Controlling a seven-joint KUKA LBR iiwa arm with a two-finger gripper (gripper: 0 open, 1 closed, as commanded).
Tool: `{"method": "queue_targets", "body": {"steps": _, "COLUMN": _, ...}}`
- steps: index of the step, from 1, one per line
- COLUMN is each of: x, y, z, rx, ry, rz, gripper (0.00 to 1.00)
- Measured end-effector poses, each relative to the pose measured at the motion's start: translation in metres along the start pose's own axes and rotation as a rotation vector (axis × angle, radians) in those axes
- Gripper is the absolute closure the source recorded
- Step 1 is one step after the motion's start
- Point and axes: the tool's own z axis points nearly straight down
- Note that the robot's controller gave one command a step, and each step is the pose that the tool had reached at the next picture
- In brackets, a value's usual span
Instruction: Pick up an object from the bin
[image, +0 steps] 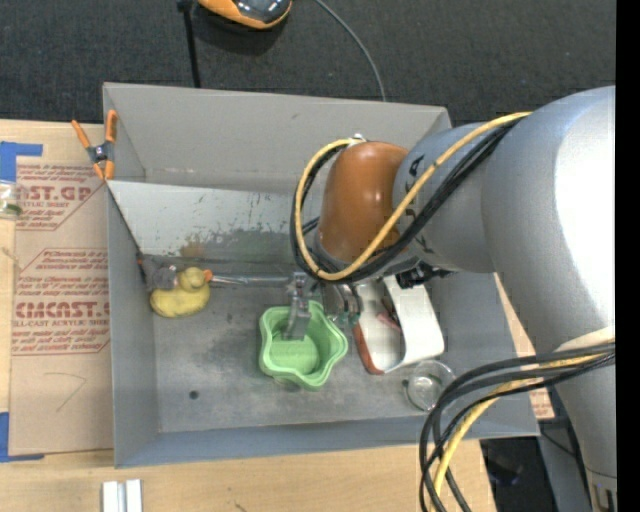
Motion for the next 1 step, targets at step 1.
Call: {"method": "queue_targets", "body": {"steps": 1, "x": 0.0007, "y": 0.0, "z": -0.0108, "rx": 0.0, "ry": 0.004, "rz": 0.0, "gripper": 1.0}}
